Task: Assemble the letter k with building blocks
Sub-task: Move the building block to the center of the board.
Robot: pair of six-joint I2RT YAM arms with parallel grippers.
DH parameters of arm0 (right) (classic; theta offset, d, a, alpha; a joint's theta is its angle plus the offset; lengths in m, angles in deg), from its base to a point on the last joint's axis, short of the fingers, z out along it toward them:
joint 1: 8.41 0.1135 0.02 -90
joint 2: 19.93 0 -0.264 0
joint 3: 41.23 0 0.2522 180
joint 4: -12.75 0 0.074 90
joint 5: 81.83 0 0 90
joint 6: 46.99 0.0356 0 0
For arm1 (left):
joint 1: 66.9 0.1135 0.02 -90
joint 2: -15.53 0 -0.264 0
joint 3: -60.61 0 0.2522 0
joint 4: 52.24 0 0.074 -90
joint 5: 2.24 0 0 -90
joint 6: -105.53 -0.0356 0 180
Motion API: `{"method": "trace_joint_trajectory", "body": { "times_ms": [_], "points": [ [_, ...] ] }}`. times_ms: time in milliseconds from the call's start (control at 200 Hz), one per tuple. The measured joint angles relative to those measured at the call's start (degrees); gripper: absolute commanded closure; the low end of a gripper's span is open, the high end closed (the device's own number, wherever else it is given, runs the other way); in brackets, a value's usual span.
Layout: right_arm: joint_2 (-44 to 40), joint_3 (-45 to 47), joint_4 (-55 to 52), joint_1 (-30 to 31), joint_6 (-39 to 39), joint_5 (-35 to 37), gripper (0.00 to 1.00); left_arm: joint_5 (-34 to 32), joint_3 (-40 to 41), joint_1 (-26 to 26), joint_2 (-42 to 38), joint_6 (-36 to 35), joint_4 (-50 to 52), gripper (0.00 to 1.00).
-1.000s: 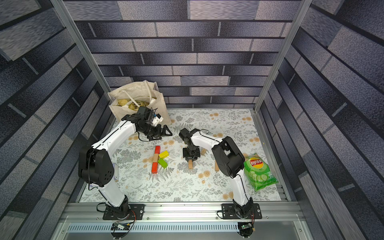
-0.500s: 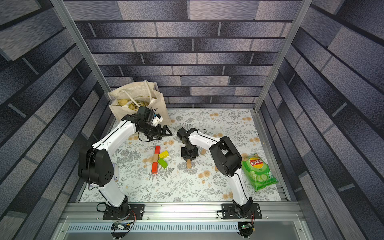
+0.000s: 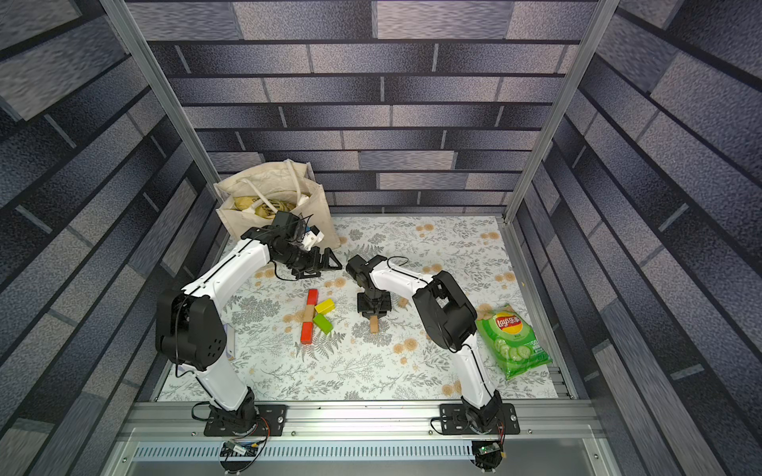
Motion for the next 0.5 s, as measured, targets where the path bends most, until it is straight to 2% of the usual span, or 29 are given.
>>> {"method": "trace_joint_trajectory", "body": {
  "times_ms": [235,501],
  "points": [
    [0.0,0.0,0.48,0.15,0.98,1.66,0.67,0.0,0.0,0.0,0.39,0.0,0.0,0.0],
    [-0.07,0.04,2.16,0.22,1.66,2.4,0.52,0.0,0.0,0.0,0.42,0.0,0.0,0.0]
  ]
}}
